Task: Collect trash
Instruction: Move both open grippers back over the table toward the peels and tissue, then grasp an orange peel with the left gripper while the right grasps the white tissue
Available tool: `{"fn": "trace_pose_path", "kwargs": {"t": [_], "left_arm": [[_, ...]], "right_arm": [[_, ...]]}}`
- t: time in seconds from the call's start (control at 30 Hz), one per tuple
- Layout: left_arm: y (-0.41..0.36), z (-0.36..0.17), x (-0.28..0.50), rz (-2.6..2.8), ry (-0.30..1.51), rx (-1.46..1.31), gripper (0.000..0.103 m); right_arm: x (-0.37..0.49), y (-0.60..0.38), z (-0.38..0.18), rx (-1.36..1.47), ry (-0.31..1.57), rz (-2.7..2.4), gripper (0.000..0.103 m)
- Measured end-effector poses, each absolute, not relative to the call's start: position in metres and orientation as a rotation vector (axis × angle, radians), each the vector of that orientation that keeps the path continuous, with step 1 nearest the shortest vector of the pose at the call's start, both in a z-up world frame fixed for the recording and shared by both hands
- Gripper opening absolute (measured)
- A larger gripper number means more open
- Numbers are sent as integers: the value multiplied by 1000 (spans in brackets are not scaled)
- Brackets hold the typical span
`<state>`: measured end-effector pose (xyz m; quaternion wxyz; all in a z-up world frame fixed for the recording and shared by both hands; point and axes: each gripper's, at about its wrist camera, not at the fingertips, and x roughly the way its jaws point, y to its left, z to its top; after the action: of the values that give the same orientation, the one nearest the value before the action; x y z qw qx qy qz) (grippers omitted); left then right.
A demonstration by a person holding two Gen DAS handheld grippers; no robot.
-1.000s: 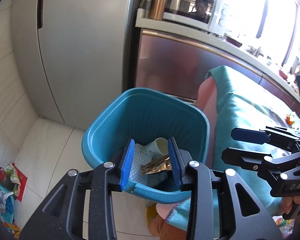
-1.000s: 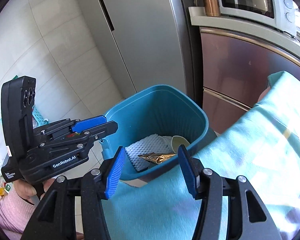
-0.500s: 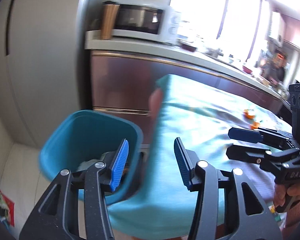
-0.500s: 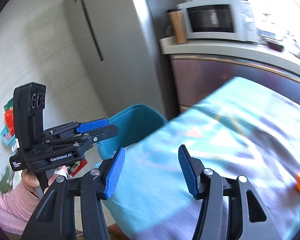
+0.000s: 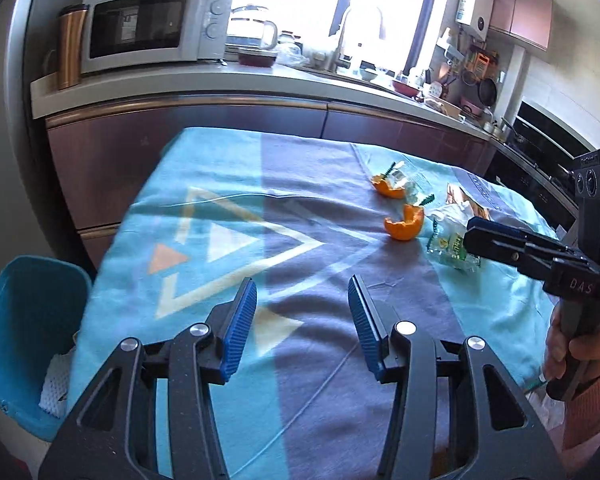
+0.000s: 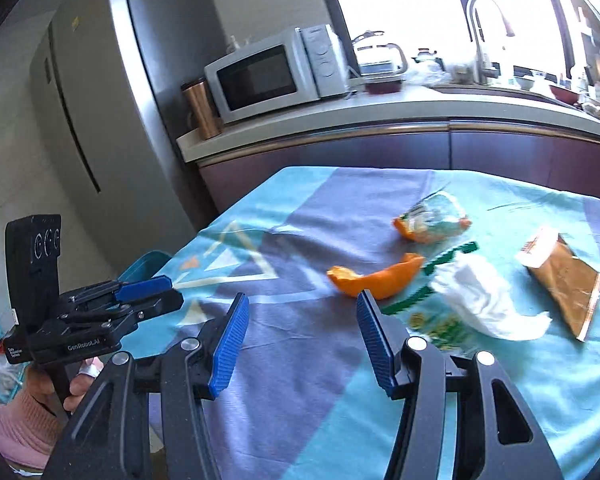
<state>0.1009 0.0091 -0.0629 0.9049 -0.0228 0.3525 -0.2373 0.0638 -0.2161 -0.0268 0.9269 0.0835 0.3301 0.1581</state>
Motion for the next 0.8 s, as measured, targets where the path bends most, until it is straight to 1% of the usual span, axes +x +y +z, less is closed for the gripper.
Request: {"fn": "trace_pose_path", "kwargs": {"t": [0.2,0.37,0.8], "left_arm": [[-46,-68,118,-568,763,-18,47],[-78,-74,134,-607,805,-9,47],[-128,-87,172,-626,892,15,47]], "right_arm": [[65,-270,-27,188,645,194,53],[75,-297,-34,184,667,141,53],[95,-304,-53,173,737,157,53]]}}
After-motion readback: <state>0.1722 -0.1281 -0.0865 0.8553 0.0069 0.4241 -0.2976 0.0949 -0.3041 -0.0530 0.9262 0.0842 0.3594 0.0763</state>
